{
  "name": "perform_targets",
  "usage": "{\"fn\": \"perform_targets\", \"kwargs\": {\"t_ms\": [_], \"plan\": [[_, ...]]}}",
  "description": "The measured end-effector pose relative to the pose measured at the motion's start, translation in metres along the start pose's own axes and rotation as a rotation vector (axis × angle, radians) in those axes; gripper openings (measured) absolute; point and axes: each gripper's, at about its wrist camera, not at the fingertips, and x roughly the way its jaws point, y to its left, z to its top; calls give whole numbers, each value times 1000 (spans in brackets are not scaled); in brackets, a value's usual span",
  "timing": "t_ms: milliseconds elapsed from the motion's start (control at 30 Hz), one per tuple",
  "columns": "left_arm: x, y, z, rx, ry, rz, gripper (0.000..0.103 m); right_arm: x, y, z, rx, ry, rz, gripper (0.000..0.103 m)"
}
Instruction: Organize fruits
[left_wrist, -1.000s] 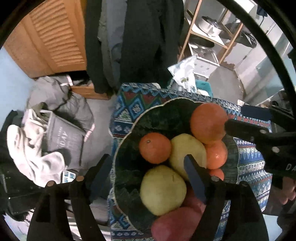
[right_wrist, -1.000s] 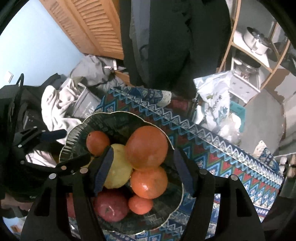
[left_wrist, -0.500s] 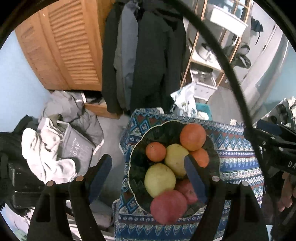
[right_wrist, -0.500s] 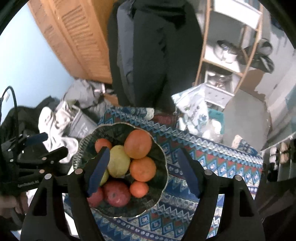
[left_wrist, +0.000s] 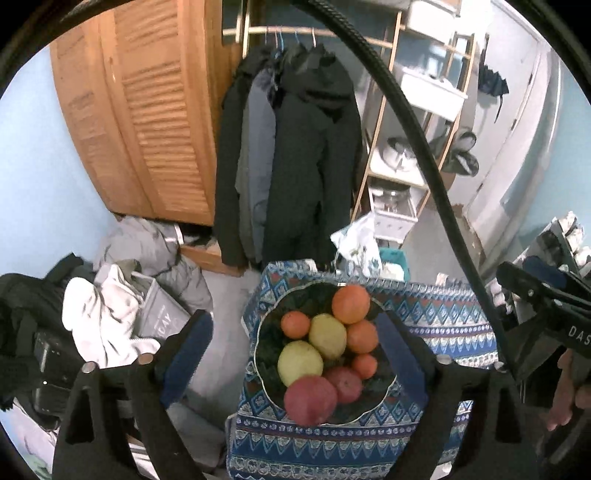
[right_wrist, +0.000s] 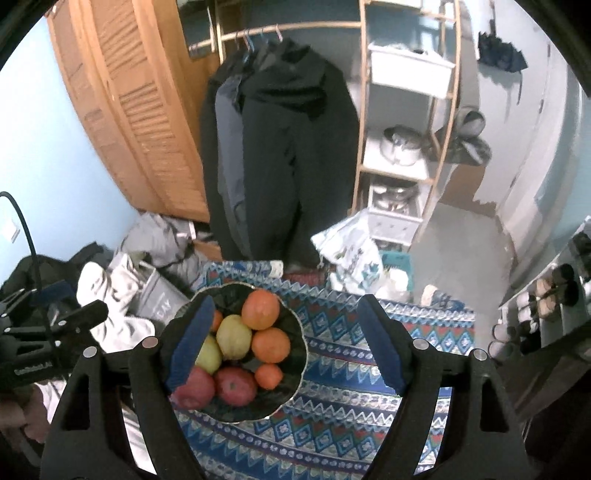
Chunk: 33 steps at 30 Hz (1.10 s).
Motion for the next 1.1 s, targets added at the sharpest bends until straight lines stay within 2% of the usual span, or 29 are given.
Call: {"fn": "perform_targets", "kwargs": {"t_ms": [67,233,333,633,1100], "plan": [[-15,-3,2,5,-34,18,102,-15,-1,0,4,-30,-13,80],[-44,-12,10,34,-80,54,102,-46,-3,-1,-12,-78,-45,80],[-59,-14,12,20,-106,38,102,-63,-6,-3,-11,-102,-58,80],[-87,-18,11,14,-128,25,102,-93,-16,-10,1,-144,-79,80],[-98,-26,5,0,-124,57,102,-110,-26,-20,6,-147,-87,80]]}}
